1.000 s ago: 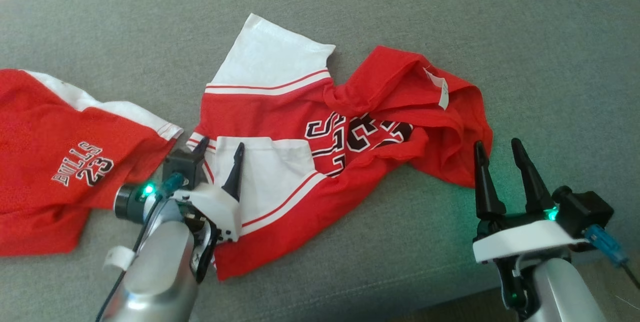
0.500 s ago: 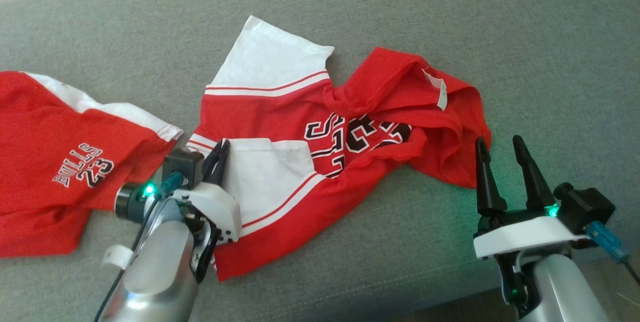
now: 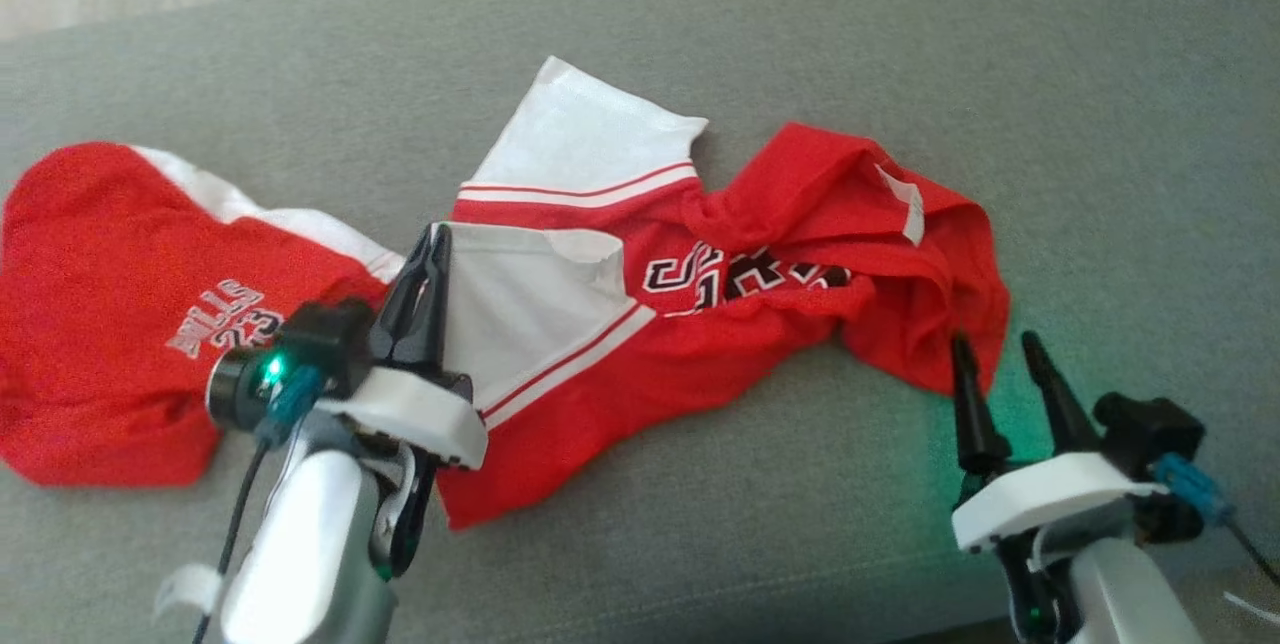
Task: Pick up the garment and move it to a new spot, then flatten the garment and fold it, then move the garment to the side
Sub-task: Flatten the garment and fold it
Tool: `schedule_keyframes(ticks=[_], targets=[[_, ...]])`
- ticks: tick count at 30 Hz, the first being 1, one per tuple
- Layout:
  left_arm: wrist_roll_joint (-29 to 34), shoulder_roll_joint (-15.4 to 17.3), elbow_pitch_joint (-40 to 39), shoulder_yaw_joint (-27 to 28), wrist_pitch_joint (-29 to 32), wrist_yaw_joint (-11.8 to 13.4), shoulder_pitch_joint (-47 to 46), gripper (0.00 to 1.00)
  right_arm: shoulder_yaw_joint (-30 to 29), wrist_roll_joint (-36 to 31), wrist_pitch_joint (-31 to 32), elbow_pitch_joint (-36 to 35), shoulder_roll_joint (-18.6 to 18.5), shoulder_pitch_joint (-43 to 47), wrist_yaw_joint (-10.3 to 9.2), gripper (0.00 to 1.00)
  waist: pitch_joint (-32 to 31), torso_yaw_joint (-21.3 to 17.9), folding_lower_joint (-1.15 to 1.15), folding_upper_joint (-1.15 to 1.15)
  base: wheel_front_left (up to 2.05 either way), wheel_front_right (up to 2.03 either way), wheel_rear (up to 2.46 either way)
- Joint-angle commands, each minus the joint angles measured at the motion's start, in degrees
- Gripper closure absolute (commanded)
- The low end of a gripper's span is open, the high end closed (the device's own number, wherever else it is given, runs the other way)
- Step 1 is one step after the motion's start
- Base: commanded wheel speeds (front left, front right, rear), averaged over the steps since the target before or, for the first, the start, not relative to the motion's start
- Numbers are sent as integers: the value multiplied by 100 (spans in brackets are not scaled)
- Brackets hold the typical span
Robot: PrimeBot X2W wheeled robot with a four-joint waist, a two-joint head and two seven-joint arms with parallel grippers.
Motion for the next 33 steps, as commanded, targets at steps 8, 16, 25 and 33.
schedule_keyframes(ticks=[8,16,25,33], targets=[[28,1,-1270,377,-69,26,378,100,98,-481,153,379,-25,42,-5,0,-124,311,0,0,0,0,0],[66,-63,-1493,329,-69,-101,591,100,-110,-1135,90,851,-25,-163,-5,0,-76,430,0,0,0,0,0],[85,-94,-1473,366,-69,-162,615,100,-515,-1308,-120,1181,-25,-371,-5,0,-48,386,0,0,0,0,0],[98,-109,-1462,399,-69,-194,634,100,-679,-1367,-318,1261,-25,-484,-5,0,-72,357,0,0,0,0,0]])
